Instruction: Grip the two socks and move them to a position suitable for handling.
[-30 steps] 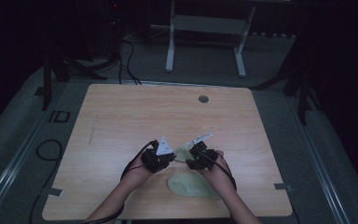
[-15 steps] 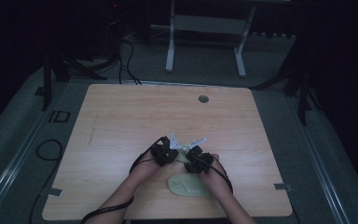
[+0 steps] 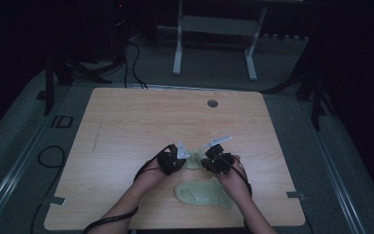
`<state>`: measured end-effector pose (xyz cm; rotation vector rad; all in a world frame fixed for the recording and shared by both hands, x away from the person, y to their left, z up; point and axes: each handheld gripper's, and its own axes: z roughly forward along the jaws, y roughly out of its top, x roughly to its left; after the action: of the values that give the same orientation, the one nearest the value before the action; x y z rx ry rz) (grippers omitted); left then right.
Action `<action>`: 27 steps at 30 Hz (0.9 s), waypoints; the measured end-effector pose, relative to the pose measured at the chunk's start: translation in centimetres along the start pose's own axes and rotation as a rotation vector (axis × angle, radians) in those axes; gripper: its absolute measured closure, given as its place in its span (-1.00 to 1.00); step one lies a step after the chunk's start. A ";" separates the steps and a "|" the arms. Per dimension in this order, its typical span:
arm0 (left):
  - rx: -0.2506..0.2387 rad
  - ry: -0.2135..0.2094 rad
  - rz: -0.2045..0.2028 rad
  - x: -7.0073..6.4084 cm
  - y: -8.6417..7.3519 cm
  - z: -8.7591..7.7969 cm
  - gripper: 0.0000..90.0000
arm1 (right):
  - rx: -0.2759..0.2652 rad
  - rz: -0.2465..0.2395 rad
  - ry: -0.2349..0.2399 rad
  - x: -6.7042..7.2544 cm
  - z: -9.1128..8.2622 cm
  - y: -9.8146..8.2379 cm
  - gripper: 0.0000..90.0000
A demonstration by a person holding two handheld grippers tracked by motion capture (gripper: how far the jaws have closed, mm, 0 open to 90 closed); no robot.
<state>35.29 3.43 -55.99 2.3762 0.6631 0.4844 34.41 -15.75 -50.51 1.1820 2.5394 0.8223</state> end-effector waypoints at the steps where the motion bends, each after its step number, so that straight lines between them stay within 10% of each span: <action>1: -0.001 -0.003 -0.002 0.0 0.0 0.0 0.97 | -0.007 0.008 -0.004 -0.5 -0.4 0.0 0.92; 10: 0.014 -0.017 0.002 0.2 0.2 0.0 0.97 | -0.051 0.129 -0.039 -5.4 -3.1 -1.5 0.92; 27: 0.030 -0.012 0.038 0.6 0.9 0.5 0.96 | 0.019 0.222 -0.070 -9.3 -1.8 -4.6 0.92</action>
<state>36.28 2.92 -55.66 2.4217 0.6249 0.4790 36.78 -25.88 -52.00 1.4911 2.3955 0.7899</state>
